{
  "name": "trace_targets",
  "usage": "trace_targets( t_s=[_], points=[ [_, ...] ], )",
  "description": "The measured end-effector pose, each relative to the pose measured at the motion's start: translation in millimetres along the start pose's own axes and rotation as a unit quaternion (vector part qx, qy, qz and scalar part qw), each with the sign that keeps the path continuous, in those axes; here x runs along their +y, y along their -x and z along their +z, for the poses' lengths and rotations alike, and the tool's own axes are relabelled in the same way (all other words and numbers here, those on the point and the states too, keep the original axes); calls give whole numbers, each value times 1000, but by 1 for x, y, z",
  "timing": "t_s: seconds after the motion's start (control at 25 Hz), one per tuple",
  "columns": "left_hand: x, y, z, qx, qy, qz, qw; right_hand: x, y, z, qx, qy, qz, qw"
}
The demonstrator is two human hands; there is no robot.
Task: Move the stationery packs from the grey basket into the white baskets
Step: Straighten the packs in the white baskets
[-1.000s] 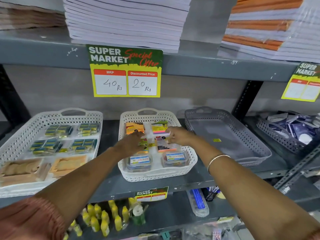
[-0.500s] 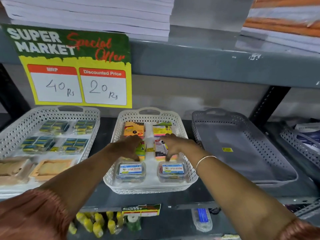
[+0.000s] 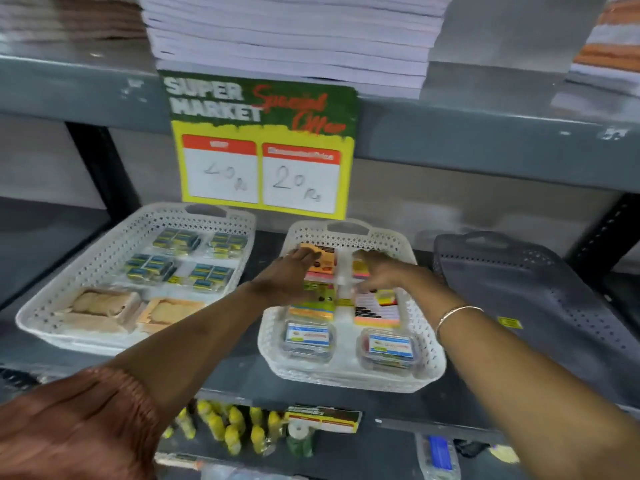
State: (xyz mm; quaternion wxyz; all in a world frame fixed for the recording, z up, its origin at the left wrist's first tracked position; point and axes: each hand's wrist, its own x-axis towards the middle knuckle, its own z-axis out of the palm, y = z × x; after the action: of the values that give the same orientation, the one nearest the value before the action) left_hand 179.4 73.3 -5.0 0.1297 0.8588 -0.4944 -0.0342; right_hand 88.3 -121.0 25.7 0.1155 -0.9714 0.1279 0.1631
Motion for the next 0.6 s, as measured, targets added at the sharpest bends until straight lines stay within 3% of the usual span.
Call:
trace_targets(
  t_s=[0.12, 0.28, 0.36, 0.48, 0.6],
  points=[
    [-47, 29, -45, 86, -42, -10, 995, -61, -4, -25, 124, -74, -40, 989],
    [-140, 84, -95, 57, -44, -71, 995, -171, -16, -19, 208, -97, -117, 966],
    [-185, 118, -113, -36, -32, -85, 995, -232, -22, -1, 165, -81, -142, 973],
    [-230, 156, -117, -195, -3, -112, 974, -296, -33, 31, 29, 34, -130, 991],
    [-249, 171, -95, -244, -27, -31, 969, -325, -35, 54, -46, 55, -85, 994]
  ],
)
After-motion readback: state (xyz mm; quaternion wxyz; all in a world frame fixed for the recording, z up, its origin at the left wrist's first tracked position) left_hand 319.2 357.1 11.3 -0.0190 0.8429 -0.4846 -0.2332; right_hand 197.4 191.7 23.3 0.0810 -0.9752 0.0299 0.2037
